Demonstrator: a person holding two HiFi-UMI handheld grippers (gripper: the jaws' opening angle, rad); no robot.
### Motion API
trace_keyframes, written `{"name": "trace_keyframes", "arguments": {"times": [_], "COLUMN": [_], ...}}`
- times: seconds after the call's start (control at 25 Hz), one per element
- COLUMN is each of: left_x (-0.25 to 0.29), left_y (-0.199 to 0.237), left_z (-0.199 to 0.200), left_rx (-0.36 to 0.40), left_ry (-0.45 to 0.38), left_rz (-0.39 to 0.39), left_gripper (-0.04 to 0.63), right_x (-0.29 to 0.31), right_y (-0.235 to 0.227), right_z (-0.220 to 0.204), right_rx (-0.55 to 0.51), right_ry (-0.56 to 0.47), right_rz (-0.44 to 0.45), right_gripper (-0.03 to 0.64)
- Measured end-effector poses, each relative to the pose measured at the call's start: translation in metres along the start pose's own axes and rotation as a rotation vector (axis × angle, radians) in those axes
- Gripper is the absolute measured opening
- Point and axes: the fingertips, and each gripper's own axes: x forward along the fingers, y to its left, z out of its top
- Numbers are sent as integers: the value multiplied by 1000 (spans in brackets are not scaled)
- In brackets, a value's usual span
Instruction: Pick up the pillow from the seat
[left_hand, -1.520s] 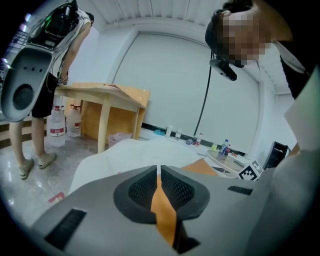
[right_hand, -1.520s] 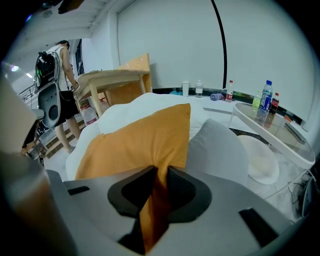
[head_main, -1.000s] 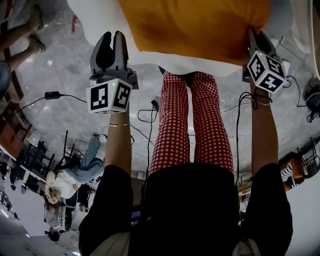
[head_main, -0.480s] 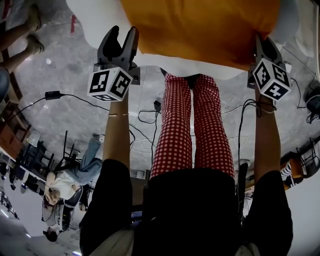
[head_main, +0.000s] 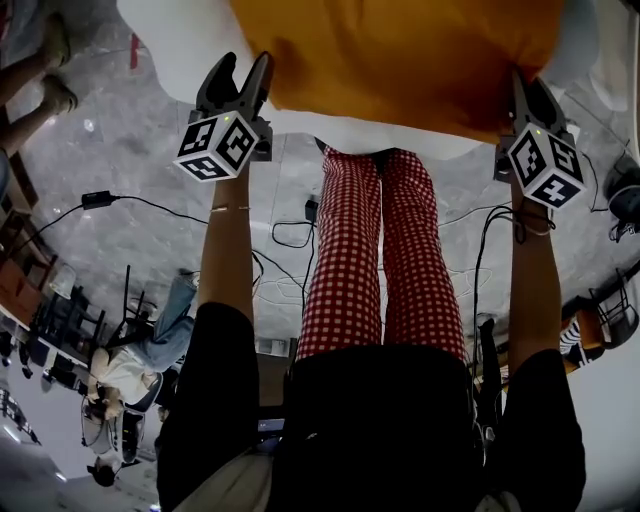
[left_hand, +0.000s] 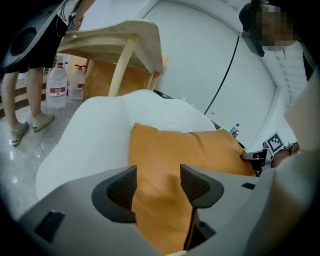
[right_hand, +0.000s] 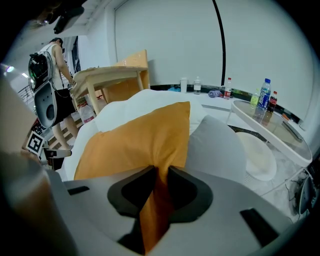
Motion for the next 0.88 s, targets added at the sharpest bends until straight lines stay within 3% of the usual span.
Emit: {"name": "trace_keyframes", "arguments": {"times": [0.44, 0.68, 0.88], "left_x": [26, 32, 42], "left_y": [29, 44, 46], "left_z": [-26, -41, -44], "left_rx": [-23, -96, -95], "left_ry": [48, 60, 64], "left_rz": [16, -16, -45], "left_gripper": [271, 275, 282], "right_x": [1, 4, 7], "right_y": [0, 3, 1], "right_z": [1, -4, -5], "right_rx": [-27, -23, -23], "right_ry": [3, 8, 13], "right_rz": [-35, -62, -81], "right_gripper": [95, 95, 95]}}
